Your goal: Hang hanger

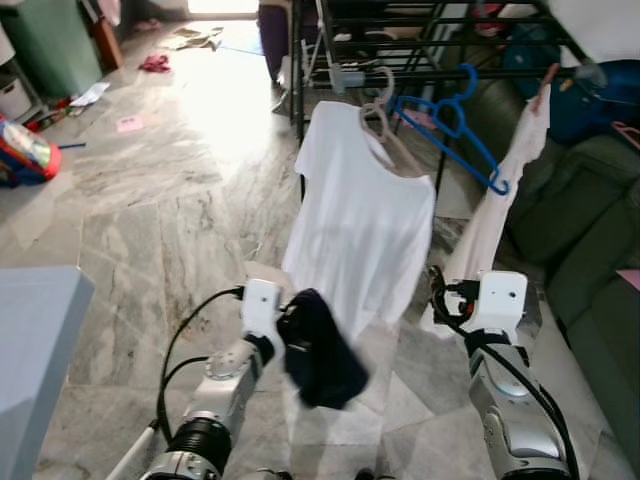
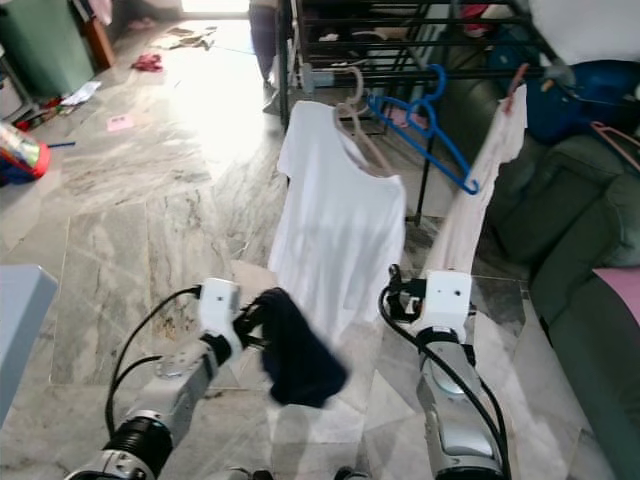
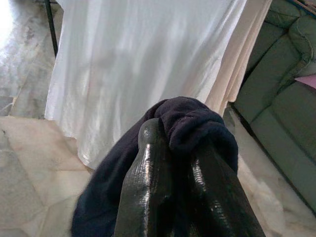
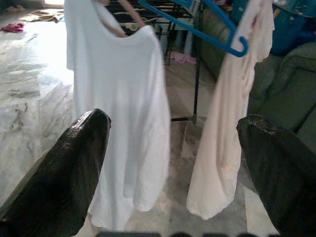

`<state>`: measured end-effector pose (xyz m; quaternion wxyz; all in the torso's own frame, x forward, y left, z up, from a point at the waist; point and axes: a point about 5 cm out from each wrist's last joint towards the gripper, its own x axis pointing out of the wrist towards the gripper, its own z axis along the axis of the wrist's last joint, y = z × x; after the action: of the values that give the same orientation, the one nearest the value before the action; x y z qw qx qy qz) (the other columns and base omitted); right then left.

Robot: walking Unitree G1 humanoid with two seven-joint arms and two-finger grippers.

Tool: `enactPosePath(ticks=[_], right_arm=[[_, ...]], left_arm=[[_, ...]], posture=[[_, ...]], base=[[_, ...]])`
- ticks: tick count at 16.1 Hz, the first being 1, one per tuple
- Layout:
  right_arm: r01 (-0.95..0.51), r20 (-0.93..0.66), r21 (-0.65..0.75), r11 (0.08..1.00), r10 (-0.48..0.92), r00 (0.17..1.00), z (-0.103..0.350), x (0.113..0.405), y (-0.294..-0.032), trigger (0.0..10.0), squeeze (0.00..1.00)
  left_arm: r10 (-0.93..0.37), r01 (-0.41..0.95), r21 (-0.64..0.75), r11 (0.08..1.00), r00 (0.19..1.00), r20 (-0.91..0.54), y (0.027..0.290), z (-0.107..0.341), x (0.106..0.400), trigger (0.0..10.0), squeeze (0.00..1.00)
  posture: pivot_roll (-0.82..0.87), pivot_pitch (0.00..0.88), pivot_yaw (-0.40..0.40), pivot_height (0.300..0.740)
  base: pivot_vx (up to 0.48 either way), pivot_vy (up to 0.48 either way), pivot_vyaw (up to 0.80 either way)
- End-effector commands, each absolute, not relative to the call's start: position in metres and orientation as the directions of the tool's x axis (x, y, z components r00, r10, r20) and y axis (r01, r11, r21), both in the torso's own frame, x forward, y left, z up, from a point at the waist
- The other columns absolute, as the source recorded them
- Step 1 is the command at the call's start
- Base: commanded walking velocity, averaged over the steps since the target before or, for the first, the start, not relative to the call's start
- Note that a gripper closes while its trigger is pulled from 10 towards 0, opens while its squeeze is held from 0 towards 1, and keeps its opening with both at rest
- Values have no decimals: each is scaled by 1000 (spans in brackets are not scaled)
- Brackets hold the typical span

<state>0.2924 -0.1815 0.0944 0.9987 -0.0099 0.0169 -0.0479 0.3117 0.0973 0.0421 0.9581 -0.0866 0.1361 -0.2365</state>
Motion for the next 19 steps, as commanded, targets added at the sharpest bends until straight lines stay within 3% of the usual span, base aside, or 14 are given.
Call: enactPosePath(ticks=[1, 8, 12, 19], right_arm=[[115, -41, -26, 993, -116, 992, 92, 290, -186, 10000, 0], [119, 83, -128, 985, -109, 991, 114, 292, -188, 10000, 0], [126, 123, -141, 982, -108, 986, 126, 293, -184, 10000, 0], [133, 110, -145, 980, -118, 987, 122, 293, -183, 10000, 0]], left_arm=[[-485, 444, -227, 867, 855, -180, 93, 48, 314, 10000, 0], [-494, 461, -237, 855, 863, -102, 88, 58, 312, 10000, 0], [-520, 525, -195, 828, 850, 82, 75, 111, 330, 10000, 0], [-529, 535, -201, 821, 844, 86, 72, 120, 331, 10000, 0]], posture=[[-3, 160, -6, 740], [-5, 174, -11, 740], [-9, 158, -10, 740], [-8, 136, -5, 740]], base=[[0, 0, 0], [0, 0, 0], [187, 0, 0], [256, 0, 0]])
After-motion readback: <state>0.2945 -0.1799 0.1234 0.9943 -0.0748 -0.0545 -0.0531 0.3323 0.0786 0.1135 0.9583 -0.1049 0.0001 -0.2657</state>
